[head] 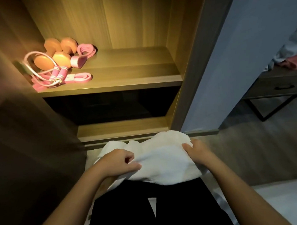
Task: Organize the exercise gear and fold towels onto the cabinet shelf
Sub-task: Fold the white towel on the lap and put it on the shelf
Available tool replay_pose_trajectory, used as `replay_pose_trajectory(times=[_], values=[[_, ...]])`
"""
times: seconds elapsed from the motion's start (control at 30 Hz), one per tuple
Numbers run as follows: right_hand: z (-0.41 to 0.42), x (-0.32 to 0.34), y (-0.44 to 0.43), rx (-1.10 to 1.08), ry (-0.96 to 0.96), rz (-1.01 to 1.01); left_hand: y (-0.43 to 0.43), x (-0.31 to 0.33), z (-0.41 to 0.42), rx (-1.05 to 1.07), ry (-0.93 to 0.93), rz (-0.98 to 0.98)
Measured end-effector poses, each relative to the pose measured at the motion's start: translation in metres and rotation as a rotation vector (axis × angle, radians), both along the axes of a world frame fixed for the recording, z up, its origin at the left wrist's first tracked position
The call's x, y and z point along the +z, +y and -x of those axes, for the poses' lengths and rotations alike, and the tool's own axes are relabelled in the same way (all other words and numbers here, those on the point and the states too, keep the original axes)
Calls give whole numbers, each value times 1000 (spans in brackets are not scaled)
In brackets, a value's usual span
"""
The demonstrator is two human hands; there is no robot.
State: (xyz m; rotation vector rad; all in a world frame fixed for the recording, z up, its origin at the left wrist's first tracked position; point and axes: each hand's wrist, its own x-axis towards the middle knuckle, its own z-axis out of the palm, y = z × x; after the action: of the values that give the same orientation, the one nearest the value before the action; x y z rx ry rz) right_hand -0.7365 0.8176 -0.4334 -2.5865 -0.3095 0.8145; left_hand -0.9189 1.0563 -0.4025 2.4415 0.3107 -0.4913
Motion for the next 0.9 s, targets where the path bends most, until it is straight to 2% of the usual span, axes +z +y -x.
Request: replay_pose_trajectory(times=[0.1,0.17,0.27,0.37,0.47,0.53,0.63,0.77,0.83,0.9], values=[[0,-1,2,10,-14,4,4,-1,11,-11,-29,51],[2,7,4,64,-63,-19,0,3,11,21,-154,107],[9,35,6,181,-129,-230,-6,15,4,90,-268,194],[24,76,13,313,-28,-442,-13,28,-8,132,-312,191],[37,100,24,556,3,-403,-21,49,-20,130,-360,221],[44,102,33,643,0,-375,-27,65,-25,121,-393,235],[49,101,37,557,13,-483,-37,85,-28,97,-408,266],[37,113,31,479,221,-719,-40,113,-28,112,-515,346],[30,118,29,467,263,-744,-38,121,-29,135,-541,349],[24,117,26,438,298,-740,-35,120,-31,139,-487,296]])
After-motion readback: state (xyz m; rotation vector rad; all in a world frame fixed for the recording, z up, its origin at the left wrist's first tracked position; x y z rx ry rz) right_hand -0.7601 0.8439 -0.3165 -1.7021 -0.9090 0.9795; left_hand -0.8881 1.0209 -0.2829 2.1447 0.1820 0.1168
